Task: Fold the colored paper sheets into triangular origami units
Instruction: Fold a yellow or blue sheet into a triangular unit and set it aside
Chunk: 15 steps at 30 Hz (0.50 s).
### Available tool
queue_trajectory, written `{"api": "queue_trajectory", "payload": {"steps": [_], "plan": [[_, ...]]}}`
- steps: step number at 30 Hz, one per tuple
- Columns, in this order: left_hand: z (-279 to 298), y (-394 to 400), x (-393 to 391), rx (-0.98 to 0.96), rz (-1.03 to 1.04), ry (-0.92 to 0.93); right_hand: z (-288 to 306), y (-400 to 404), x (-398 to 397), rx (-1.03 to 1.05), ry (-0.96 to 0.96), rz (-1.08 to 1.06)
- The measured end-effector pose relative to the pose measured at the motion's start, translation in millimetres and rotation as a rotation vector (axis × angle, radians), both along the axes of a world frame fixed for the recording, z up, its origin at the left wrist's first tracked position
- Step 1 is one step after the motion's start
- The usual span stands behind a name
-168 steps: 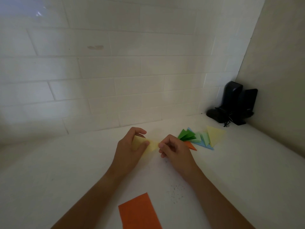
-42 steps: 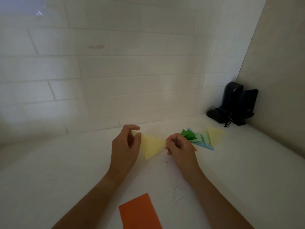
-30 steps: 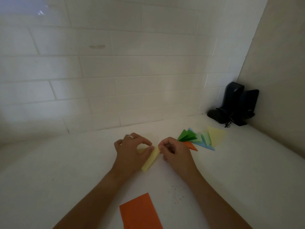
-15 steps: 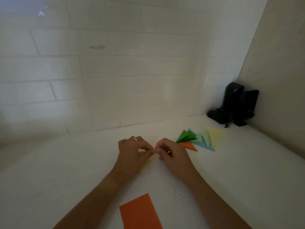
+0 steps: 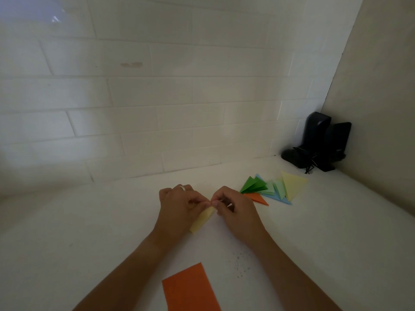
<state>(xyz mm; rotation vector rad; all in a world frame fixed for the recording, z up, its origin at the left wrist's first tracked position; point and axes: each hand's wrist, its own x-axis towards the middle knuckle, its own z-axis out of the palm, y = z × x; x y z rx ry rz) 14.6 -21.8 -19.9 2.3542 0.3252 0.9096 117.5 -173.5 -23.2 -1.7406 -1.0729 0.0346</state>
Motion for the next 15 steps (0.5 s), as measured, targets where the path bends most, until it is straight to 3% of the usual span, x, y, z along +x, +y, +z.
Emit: {"api": "queue_trajectory", "payload": {"steps": [7, 15], "plan": [[0.0, 1.8, -1.5, 0.011, 0.054, -0.019, -2.8, -0.2, 4.5, 0.015, 0.019, -0.090], [-0.3, 4.4, -2.7, 0.010, 0.050, -0.015, 0.1, -0.2, 1.0, 0.020, 0.028, -0.018]]}}
